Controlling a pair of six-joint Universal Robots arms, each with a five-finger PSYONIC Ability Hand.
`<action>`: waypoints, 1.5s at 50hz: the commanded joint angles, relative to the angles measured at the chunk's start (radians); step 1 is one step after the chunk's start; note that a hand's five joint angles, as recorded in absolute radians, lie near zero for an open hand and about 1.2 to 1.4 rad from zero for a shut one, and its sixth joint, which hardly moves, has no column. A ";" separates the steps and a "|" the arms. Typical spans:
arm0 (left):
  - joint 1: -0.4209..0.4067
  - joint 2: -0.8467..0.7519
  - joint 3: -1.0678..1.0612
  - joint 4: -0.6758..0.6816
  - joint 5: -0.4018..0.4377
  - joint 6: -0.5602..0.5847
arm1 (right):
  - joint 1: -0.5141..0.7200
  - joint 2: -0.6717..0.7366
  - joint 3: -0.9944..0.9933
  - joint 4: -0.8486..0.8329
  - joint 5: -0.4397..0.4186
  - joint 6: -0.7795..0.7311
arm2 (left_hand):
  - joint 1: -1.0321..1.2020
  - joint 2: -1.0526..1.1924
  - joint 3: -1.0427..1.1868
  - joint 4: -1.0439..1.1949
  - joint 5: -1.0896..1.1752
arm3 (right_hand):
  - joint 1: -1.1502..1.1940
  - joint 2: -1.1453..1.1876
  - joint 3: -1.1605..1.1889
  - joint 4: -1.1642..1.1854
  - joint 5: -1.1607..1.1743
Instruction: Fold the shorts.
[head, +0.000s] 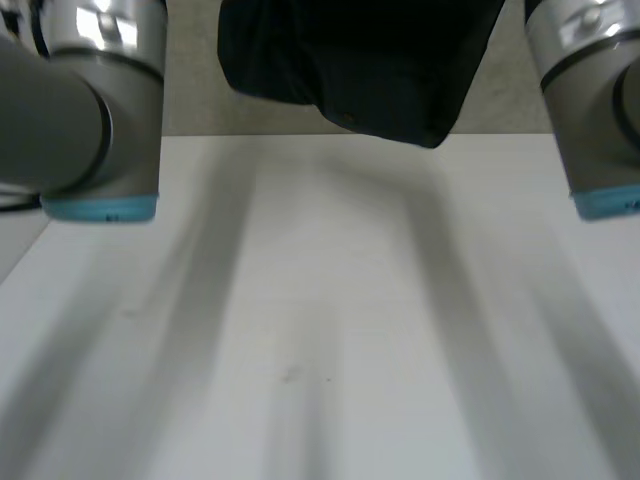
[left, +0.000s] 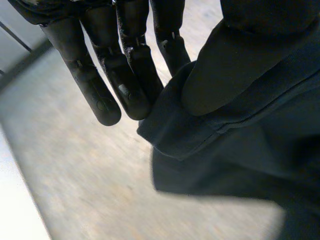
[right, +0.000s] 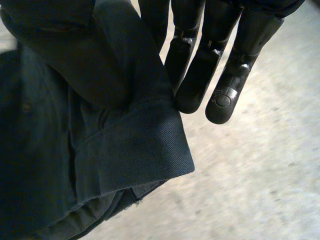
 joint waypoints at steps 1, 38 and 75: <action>0.029 -0.017 -0.195 -0.104 -0.004 -0.110 | 0.009 0.059 0.127 0.057 -0.011 -0.005 | 0.265 0.198 0.201 0.196 0.227 | 0.417 0.230 0.198 0.205 0.247; 0.046 0.509 -0.537 -0.549 -0.086 -0.200 | 0.009 -0.252 0.226 0.607 -0.006 -0.046 | 0.265 0.198 0.201 0.196 0.227 | 0.417 0.230 0.198 0.205 0.247; 0.044 -0.261 0.251 -0.245 -0.092 0.099 | 0.015 0.331 -0.343 0.238 0.121 -0.138 | 0.265 0.198 0.201 0.196 0.227 | 0.417 0.230 0.198 0.205 0.247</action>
